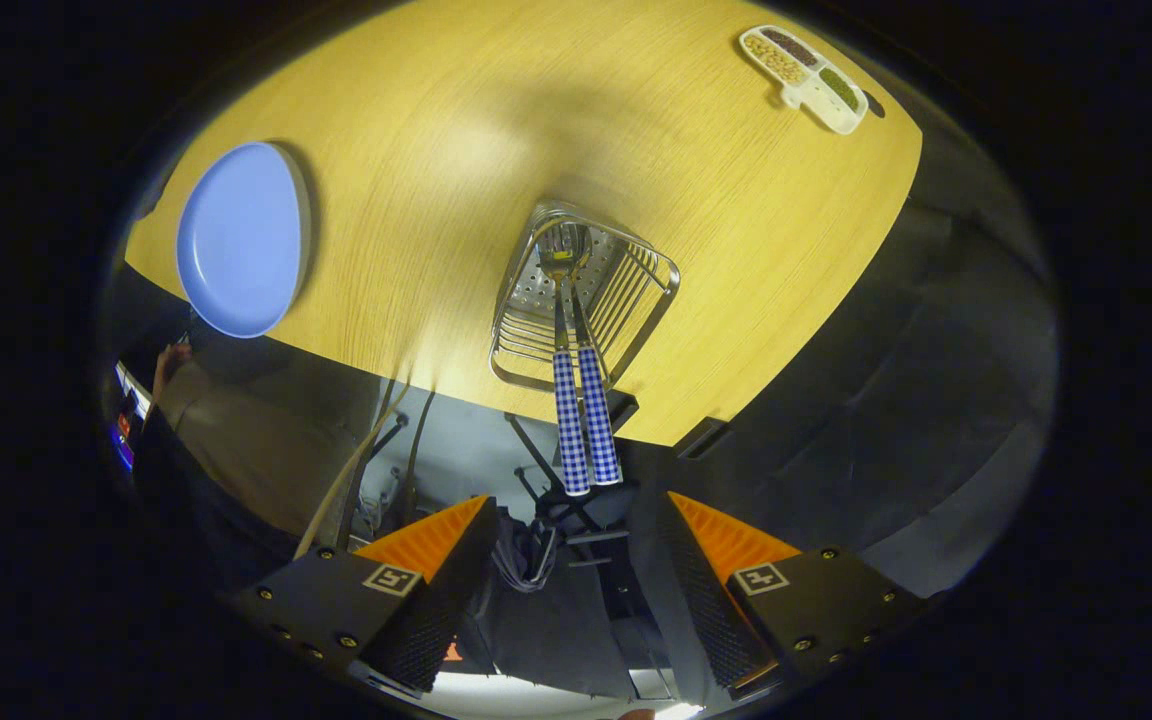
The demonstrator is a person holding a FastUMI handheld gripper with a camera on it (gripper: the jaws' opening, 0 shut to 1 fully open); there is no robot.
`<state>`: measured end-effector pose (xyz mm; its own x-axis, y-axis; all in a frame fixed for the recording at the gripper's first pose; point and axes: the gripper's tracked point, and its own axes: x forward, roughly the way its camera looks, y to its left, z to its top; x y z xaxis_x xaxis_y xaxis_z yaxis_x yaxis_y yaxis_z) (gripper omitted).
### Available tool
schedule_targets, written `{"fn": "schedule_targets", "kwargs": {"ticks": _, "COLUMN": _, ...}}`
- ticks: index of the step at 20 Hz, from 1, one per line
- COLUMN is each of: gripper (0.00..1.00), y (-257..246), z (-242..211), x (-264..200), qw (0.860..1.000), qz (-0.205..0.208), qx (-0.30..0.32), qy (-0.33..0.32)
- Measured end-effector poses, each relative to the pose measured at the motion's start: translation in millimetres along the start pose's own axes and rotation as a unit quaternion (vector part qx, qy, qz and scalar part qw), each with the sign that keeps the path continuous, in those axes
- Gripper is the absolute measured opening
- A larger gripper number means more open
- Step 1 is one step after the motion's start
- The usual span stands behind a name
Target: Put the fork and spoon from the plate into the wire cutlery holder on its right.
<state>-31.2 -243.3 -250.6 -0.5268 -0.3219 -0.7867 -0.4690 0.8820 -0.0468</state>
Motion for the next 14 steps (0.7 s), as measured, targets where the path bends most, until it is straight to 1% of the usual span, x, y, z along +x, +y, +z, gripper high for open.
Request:
{"fn": "schedule_targets", "kwargs": {"ticks": 3, "gripper": 0.97, "y": 7.1, "z": 0.9, "x": -10.6, "qw": 0.996, "qz": -0.005, "qx": 0.024, "qy": -0.090}}
{"fn": "schedule_targets", "kwargs": {"ticks": 6, "gripper": 0.97, "y": 24.6, "z": -5.9, "x": -10.5, "qw": 0.986, "qz": 0.009, "qx": 0.048, "qy": -0.159}}
{"fn": "schedule_targets", "kwargs": {"ticks": 8, "gripper": 0.97, "y": 42.0, "z": -10.7, "x": -10.4, "qw": 0.979, "qz": 0.029, "qx": 0.064, "qy": -0.189}}
{"fn": "schedule_targets", "kwargs": {"ticks": 10, "gripper": 0.97, "y": 54.4, "z": -9.9, "x": -12.4, "qw": 0.971, "qz": 0.040, "qx": 0.080, "qy": -0.223}}
{"fn": "schedule_targets", "kwargs": {"ticks": 11, "gripper": 0.97, "y": 58.7, "z": -8.8, "x": -14.9, "qw": 0.965, "qz": 0.039, "qx": 0.092, "qy": -0.242}}
{"fn": "schedule_targets", "kwargs": {"ticks": 12, "gripper": 0.97, "y": 64.5, "z": -6.4, "x": -18.3, "qw": 0.959, "qz": 0.038, "qx": 0.102, "qy": -0.262}}
{"fn": "schedule_targets", "kwargs": {"ticks": 14, "gripper": 0.97, "y": 82.6, "z": -1.1, "x": -24.6, "qw": 0.944, "qz": 0.049, "qx": 0.120, "qy": -0.303}}
